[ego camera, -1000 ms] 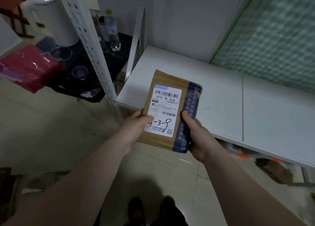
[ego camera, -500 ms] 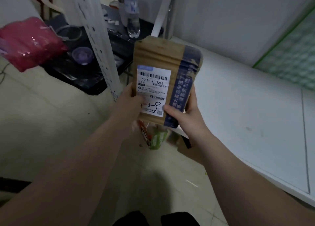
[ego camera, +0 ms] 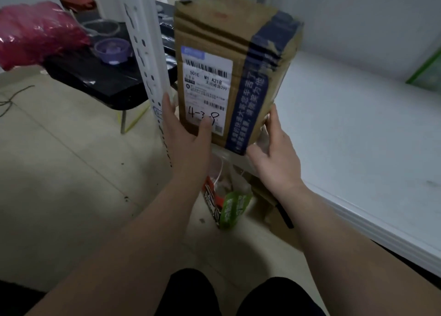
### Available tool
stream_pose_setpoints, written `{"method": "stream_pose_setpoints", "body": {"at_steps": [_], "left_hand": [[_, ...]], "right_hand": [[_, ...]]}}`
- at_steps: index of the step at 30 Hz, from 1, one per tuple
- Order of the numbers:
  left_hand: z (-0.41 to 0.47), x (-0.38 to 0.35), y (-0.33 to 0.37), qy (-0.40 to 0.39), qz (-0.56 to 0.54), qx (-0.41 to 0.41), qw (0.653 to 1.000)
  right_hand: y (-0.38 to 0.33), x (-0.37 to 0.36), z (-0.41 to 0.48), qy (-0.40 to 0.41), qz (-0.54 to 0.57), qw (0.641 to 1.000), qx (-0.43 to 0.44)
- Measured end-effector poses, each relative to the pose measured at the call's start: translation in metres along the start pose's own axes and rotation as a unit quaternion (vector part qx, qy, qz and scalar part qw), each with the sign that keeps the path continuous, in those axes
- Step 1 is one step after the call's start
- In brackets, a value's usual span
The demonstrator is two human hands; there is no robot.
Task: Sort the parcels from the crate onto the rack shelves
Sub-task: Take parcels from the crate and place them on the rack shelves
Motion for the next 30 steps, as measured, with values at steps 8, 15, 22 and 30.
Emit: {"method": "stream_pose_setpoints", "body": {"at_steps": [8,15,22,30], "left_hand": [[-0.039,-0.008,-0.021,-0.068,0.138,-0.033,0.988],[-0.037,0.004,-0.035,-0.188,0.235,-0.067,0.951],[-0.023,0.013,-0.034,-0.211,0.271,-0.069,0.936],[-0.006,0.018,-0.03,-0.212,0.285,-0.081,0.931]], "right_hand": [[0.0,-0.002,0.003,-0.01,-0.075,0.996,-0.045],[0.005,-0.007,0.013,-0.027,-0.064,0.994,-0.088],[-0.006,-0.011,0.015,-0.077,-0.18,0.978,-0.077],[-0.013,-0.013,0.015,-0.072,-0.228,0.969,-0.059]]}}
Point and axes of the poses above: each hand's wrist, its own z-axis towards the middle knuckle, its own x-axis out of the back of the hand, y = z × x, the point moved 1 cm from there along z, towards the middle knuckle, and after that the axes turned 2 degrees about -x, right-handed, at the moved point
